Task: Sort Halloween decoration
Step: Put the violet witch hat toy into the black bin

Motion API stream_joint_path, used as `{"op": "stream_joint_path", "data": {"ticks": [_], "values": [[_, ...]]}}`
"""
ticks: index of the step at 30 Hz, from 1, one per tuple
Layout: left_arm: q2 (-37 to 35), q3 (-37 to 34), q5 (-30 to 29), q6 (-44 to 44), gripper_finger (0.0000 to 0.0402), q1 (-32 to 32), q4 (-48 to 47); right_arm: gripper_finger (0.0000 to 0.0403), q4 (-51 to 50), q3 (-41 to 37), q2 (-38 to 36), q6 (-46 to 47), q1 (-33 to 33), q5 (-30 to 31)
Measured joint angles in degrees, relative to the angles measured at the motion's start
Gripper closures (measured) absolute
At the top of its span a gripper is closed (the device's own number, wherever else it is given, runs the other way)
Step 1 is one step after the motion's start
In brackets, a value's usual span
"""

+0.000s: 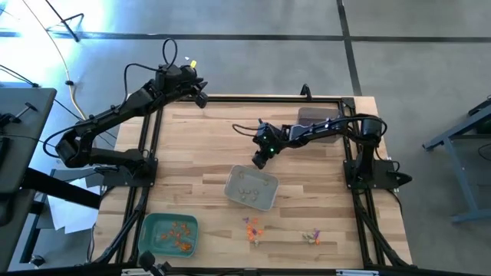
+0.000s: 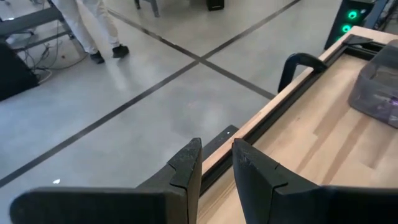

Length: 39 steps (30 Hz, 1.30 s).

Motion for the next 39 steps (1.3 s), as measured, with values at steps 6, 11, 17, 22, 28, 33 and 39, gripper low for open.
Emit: {"op": "stream_joint_path", "data": {"ticks": [6,11,17,22,28,33,39], "values": [[0.0,0.0,0.3,0.0,0.0326,0.0,0.0,0.0289,-4.1,0.0,0.0,0.3,0.7,0.5],[0.0,0.0,0.4,0.0,0.0326,0.0,0.0,0.0289,-4.8,0.0,0.0,-0.1,0.9,3.8],[0.0,0.0,0.4,0.1,0.0326,0.0,0.0,0.0289,-4.9,1.1,0.0,-0.1,0.8,4.5],[0.0,0.0,0.4,0.1,0.0326,0.0,0.0,0.0289,-10.2,4.9,0.0,-2.3,0.8,3.0],[0.0,0.0,0.4,0.1,0.0326,0.0,0.0,0.0289,-21.6,7.5,-0.1,-6.5,1.0,3.0],[0.0,0.0,0.4,0.1,0.0326,0.0,0.0,0.0288,-22.3,7.6,-0.1,-5.7,1.0,-0.5],[0.0,0.0,0.4,0.1,0.0326,0.0,0.0,0.0288,-22.3,7.6,-0.1,-4.3,1.3,-1.9]]}}
